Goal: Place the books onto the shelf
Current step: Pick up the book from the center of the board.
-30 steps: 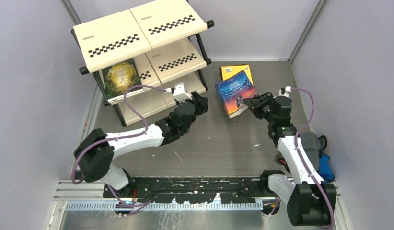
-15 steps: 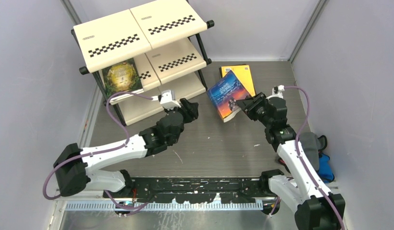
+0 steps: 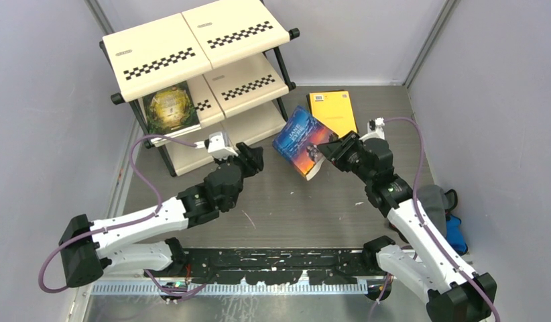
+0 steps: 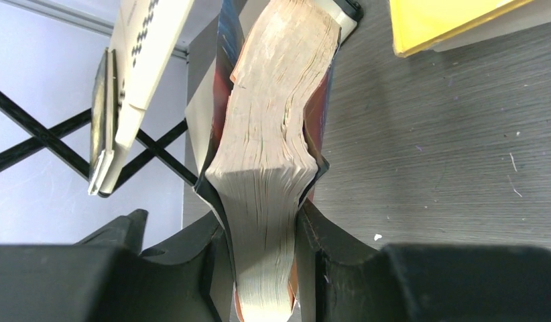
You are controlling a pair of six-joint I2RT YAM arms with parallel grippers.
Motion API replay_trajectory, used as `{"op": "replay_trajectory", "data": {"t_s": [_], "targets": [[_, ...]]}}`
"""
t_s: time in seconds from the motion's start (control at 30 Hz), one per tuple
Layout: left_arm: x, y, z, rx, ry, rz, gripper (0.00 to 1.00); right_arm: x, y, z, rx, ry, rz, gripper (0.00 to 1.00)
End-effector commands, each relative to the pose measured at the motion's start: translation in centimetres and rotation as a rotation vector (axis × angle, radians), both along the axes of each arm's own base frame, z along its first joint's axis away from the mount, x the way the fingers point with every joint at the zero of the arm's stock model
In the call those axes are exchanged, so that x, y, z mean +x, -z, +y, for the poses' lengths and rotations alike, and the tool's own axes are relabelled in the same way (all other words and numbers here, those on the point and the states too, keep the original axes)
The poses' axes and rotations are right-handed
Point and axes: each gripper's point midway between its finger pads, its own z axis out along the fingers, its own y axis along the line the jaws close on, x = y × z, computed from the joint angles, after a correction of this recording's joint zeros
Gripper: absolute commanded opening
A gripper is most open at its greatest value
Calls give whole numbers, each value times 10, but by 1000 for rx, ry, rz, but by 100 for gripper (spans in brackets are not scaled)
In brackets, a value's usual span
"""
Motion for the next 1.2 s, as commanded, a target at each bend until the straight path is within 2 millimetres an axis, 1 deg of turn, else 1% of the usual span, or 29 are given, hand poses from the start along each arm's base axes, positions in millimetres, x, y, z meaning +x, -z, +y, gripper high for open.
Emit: {"op": "replay_trajectory", "data": {"t_s": [0.0, 0.27, 0.47, 0.63, 0.73, 0.97, 1.17], "targets": [[-1, -2, 15, -4, -55, -10, 54, -1, -127, 2, 155, 10, -365, 1], [-5, 1, 29, -5, -83, -10, 54, -4, -138, 8, 190, -9, -385, 1], [-8, 2, 37, -10, -96, -10, 54, -6, -155, 11, 230, -17, -419, 1], [-10, -1, 43, -13, -104, -15, 54, -7, -169, 14, 269, -29, -445, 1], [-11, -1, 46, -9, -109, -16, 55, -8, -181, 16, 297, -33, -466, 1], [-15, 2, 57, -1, -123, -12, 54, -7, -218, 26, 364, -69, -532, 1], [-20, 8, 67, 4, -132, -2, 54, 2, -242, 41, 384, -91, -576, 1]]}}
